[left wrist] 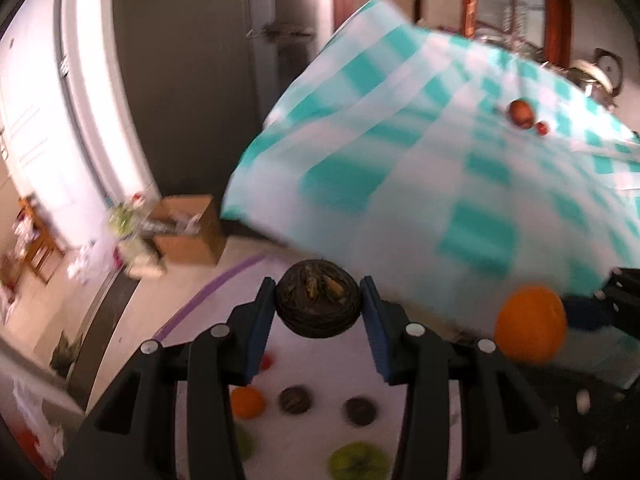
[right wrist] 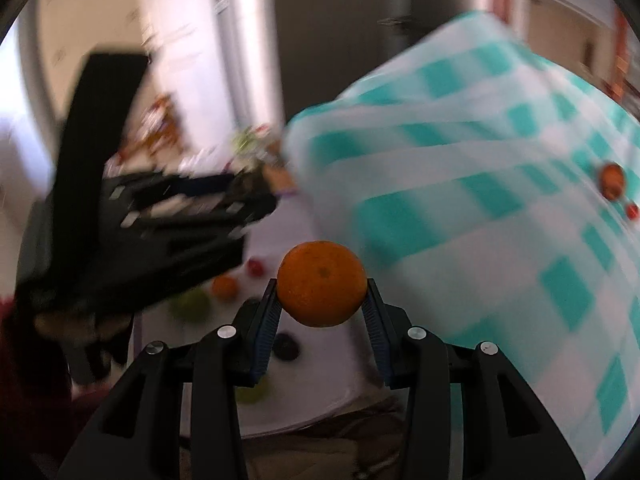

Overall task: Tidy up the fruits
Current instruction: 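Carry the orange tomato and dark fruit over to the white box, then open both tools to drop the orange tomato and dark fruit in, then move both open tools back over the brown fruit and red tomato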

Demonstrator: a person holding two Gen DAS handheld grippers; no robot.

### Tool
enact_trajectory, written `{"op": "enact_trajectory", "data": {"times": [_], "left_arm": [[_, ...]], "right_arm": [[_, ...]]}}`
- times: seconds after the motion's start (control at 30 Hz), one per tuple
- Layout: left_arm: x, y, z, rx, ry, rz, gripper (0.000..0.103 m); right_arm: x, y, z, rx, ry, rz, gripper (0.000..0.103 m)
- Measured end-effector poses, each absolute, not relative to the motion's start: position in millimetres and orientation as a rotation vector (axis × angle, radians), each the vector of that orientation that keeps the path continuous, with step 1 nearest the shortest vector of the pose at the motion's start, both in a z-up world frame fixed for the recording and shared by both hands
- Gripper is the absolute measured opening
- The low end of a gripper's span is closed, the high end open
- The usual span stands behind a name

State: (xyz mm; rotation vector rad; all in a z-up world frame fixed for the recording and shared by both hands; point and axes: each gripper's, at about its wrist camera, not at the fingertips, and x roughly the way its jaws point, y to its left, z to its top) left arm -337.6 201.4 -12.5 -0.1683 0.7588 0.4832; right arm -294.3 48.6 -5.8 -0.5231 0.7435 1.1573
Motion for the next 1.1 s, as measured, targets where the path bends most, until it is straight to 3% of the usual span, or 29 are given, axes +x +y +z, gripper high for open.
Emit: {"op": "enact_trajectory", "data": {"times": [0.47, 0.87, 0.93, 1.0, 1.07, 1.1], "left_arm": [[-366, 271, -121, -0.236, 1.172, 0.553, 0.044], [-375, 288, -159, -0.243, 1.297, 0.601, 0.046], [-375, 288, -158, -0.244, 1.287, 0.606, 0.055], [-374, 289, -155, -0.24, 1.269, 0.614, 0.074], [-373, 289, -148, -0.232, 1.247, 0.624, 0.079], [-373, 288, -145, -0.228, 1.237, 0.629, 0.079]], "right_arm": [[-370, 125, -99, -0.935, 0.889, 1.354, 0.042], [-407, 152, -153, -1.194, 0.916, 1.418, 0.042], [-408, 152, -153, -1.189, 0.915, 1.414, 0.043], [-406, 149, -148, -1.154, 0.906, 1.419, 0.049], [-397, 139, -137, -1.113, 0.885, 1.43, 0.066], [-395, 136, -131, -1.091, 0.868, 1.432, 0.069]]}}
